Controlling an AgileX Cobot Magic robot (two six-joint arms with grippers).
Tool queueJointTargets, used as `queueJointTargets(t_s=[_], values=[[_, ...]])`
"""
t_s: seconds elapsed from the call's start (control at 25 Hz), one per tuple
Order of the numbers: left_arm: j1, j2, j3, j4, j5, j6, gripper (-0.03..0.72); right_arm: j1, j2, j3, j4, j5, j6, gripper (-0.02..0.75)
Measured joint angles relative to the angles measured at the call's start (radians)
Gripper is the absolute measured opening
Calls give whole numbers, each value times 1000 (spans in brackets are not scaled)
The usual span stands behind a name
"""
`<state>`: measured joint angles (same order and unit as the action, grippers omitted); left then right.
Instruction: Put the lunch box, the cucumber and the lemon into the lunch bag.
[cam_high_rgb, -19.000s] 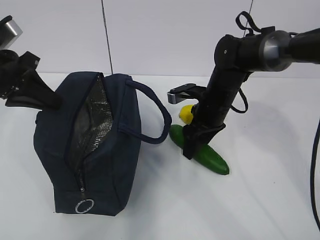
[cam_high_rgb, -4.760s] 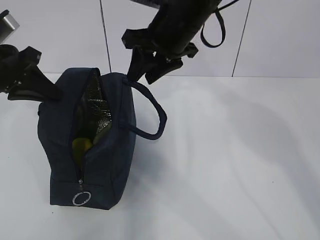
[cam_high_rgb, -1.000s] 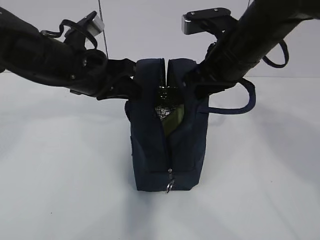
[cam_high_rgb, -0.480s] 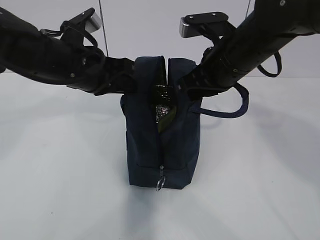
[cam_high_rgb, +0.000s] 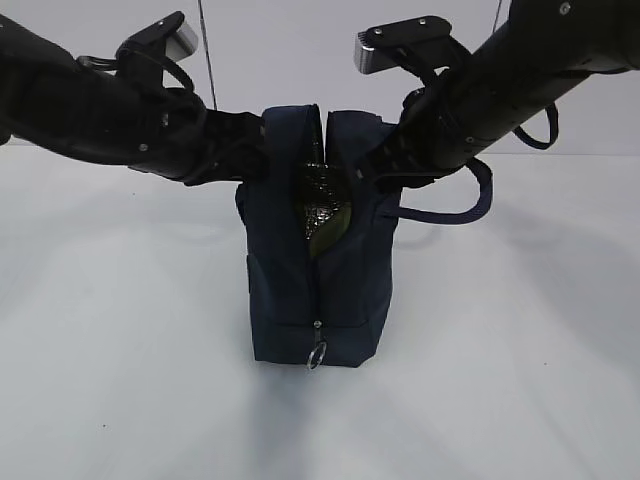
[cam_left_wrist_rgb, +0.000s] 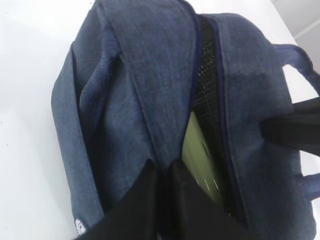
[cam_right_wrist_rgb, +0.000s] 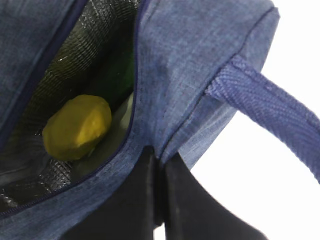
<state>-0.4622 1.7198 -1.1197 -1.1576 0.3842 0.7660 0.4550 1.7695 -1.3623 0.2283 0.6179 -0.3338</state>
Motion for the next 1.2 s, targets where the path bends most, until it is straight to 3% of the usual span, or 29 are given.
queueJointTargets(t_s=[0.68, 0.76, 0.84, 0.96, 1.08, 1.2], values=[[0, 0, 0, -1, -46, 5, 8, 0, 0, 2, -11, -63, -10, 22], [0, 0, 0, 17, -30, 5, 18, 0, 0, 2, -11, -57, -10, 54], [0, 0, 0, 28, -12, 5, 58, 0, 0, 2, -11, -57, -12, 153], [0, 0, 0, 36, 6, 5, 197, 0, 0, 2, -12, -59, -12, 317], [0, 0, 0, 36, 14, 5, 330, 0, 0, 2, -14, -57, -12, 377], [0, 0, 0, 36, 18, 7, 375, 0, -4, 2, -4, -36, -12, 391]])
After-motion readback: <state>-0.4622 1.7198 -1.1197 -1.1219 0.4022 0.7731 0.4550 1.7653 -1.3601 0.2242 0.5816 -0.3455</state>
